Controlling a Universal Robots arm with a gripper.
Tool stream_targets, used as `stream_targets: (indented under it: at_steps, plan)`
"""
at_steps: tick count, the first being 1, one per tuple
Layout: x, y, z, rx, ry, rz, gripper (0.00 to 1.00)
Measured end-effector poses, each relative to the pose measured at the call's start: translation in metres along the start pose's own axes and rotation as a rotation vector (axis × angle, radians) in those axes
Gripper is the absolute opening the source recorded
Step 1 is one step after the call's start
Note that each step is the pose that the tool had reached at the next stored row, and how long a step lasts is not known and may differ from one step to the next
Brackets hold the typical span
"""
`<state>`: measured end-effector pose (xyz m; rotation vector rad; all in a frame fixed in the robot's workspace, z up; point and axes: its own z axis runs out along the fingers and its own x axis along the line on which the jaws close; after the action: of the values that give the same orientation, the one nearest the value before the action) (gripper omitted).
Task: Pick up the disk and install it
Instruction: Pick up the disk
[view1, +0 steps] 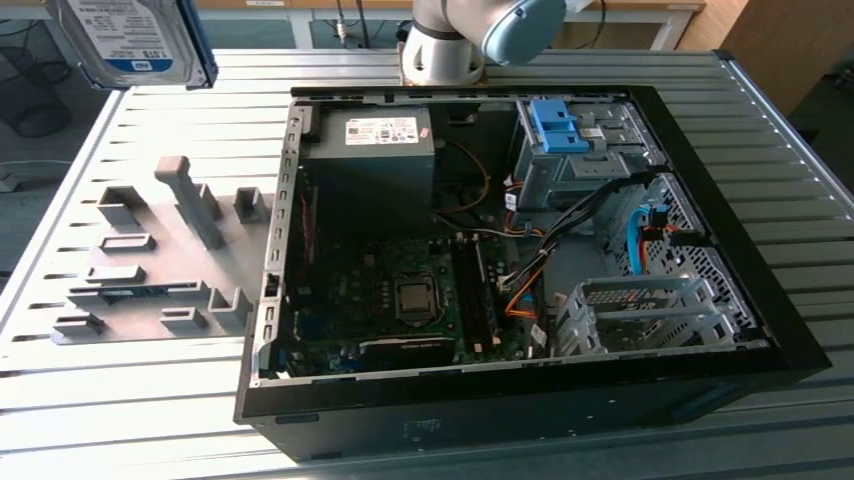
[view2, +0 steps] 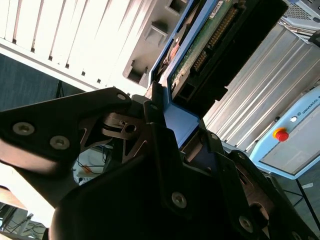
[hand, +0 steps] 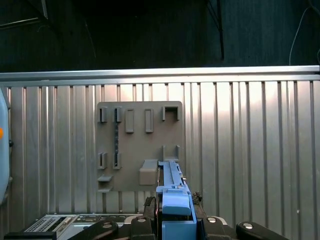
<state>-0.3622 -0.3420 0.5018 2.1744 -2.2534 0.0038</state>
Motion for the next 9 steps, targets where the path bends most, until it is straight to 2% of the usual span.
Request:
stream_targets:
  at_steps: [9]
  plan:
    - [0.0004, -0.0057, -0.0001, 0.0000, 0.0001, 0.000, 0.36]
